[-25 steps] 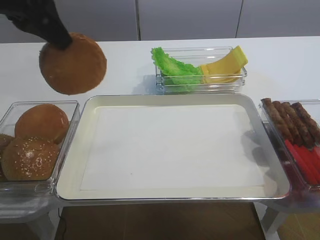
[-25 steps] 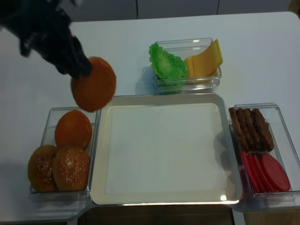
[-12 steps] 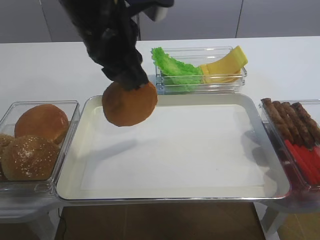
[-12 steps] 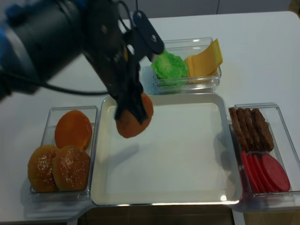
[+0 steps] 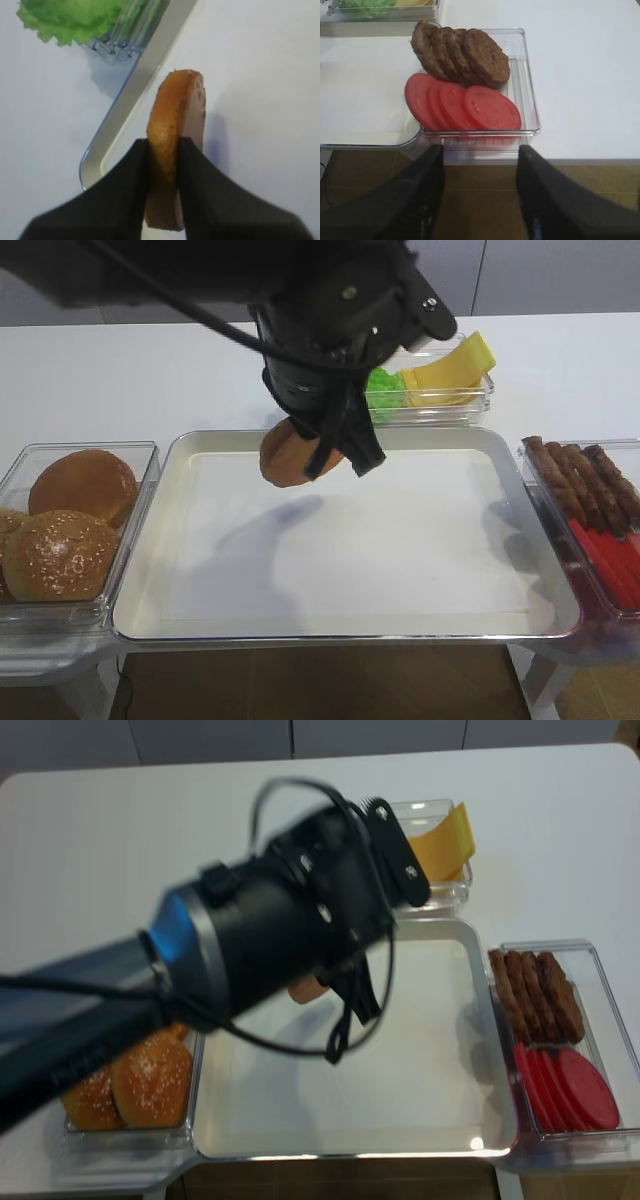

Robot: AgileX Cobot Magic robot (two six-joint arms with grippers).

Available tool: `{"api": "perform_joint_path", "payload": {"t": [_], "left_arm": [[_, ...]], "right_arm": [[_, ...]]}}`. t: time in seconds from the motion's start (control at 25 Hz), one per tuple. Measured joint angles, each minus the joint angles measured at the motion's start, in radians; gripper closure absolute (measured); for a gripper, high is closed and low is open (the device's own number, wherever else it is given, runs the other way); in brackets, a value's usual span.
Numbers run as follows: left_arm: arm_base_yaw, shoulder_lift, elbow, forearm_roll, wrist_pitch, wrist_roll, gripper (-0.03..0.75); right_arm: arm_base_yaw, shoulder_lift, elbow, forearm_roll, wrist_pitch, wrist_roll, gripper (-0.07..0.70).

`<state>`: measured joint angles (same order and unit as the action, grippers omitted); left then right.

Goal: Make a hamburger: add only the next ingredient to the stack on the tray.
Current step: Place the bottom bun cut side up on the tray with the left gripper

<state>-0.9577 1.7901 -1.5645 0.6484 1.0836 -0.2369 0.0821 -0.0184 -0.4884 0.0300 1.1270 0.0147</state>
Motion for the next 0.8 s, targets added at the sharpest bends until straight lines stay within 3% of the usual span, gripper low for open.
{"api": "perform_joint_path", "payload": {"t": [0.28, 0.8], "left_arm": [[-0.106, 0.087, 0.000, 0.206, 0.049, -0.066, 0.585], [-0.119, 0.147, 0.000, 0.230, 0.077, -0.117, 0.585]], "right_arm": [[0.000, 0.000, 0.000, 0.000, 0.000, 0.000, 0.259], [0.000, 0.000, 0.000, 0.000, 0.000, 0.000, 0.259]]}}
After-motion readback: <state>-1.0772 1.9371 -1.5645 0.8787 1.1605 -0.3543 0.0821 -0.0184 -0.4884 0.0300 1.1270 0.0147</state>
